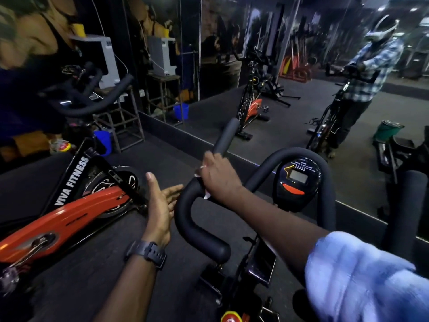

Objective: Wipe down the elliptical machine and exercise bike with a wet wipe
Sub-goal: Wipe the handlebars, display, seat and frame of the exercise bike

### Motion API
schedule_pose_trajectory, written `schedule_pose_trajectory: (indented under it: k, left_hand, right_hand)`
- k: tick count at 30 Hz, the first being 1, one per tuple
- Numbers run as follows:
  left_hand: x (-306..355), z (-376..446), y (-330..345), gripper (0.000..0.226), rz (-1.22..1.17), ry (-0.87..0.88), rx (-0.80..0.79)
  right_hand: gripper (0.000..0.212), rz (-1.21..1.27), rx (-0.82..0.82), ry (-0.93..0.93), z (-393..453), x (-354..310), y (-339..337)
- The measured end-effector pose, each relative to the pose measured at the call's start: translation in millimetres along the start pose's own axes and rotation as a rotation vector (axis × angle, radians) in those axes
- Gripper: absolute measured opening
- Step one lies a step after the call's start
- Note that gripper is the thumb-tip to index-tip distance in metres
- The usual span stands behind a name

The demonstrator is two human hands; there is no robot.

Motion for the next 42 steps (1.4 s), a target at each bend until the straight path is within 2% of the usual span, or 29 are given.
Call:
schedule_pose_trajectory:
  k: [2,5,9,11,12,14,17,18,20,22,23,27,30,32,35,37,39,42]
  left_hand:
    - [3,2,4,0.098,0.021,0.003,0.000]
    - [9,6,16,0.093,0.021,0.016,-0.022]
    - [25,24,34,0.092,0.022,0.062,-0.018]
    - [37,33,45,0.092,0.042,0.098,-0.020]
    - [40,37,49,0.089,0.035,0.120,-0.011]
    - [42,41,53,0.083,0.020,0.148,0.020]
    - [41,38,50,0.083,0.084,0.209,0.074]
    - [42,35,49,0.086,0.112,0.236,0.078]
    - [43,33,48,0.095,0.159,0.279,0.070]
    - [44,33,46,0.102,0.156,0.297,0.062]
    - [44,33,45,0.104,0.147,0.296,0.065]
    - [43,34,46,0.093,0.148,0.303,0.057]
    - [45,33,51,0.084,0.165,0.314,0.032]
    - [45,33,54,0.085,0.171,0.329,0.007]
    - [45,36,54,0.099,0.176,0.363,-0.009]
    - [43,38,53,0.096,0.170,0.378,-0.016]
    - [41,40,52,0.085,0.149,0.372,-0.022]
    - [41,38,53,0.083,0.148,0.373,-0.017]
  right_hand:
    - [0.038,0.210,-0.039,-0.089,-17,-17,0]
    - [0.037,0.423,-0.012,-0.074,-13,4,-11]
    - [0.015,0.414,-0.036,-0.278,-19,-22,-8]
    - [0.018,0.385,-0.023,-0.336,-23,-30,2]
    - [0.021,0.336,-0.017,-0.297,-16,-23,6]
    - [0.021,0.245,0.034,-0.102,13,10,3]
    - [0.017,0.201,0.129,0.125,43,53,-14]
    - [0.013,0.206,0.136,0.124,45,51,-14]
    - [0.009,0.209,0.074,-0.005,29,21,-1]
    - [0.012,0.169,-0.015,-0.155,1,-8,12]
    - [0.013,0.171,-0.023,-0.149,-3,-5,9]
    - [0.019,0.069,0.119,0.161,48,67,-38]
    - [0.024,0.038,0.090,0.308,77,109,-57]
    - [0.023,-0.026,0.048,0.214,76,88,-50]
    - [0.024,-0.025,-0.113,-0.120,35,2,-10]
    - [0.027,0.015,-0.189,-0.236,18,-18,0]
    - [0.025,-0.022,-0.164,-0.157,40,14,-20]
    - [0.022,-0.088,-0.036,0.149,83,100,-56]
Point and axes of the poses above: each hand's wrist, its own z-axis towards the middle knuckle, its own y-axis out of the palm, x = y × z, the point moved 10 cm from there along z, towards the middle knuckle, and after that the axes turned 4 degrees about y, right-handed, at the moved point
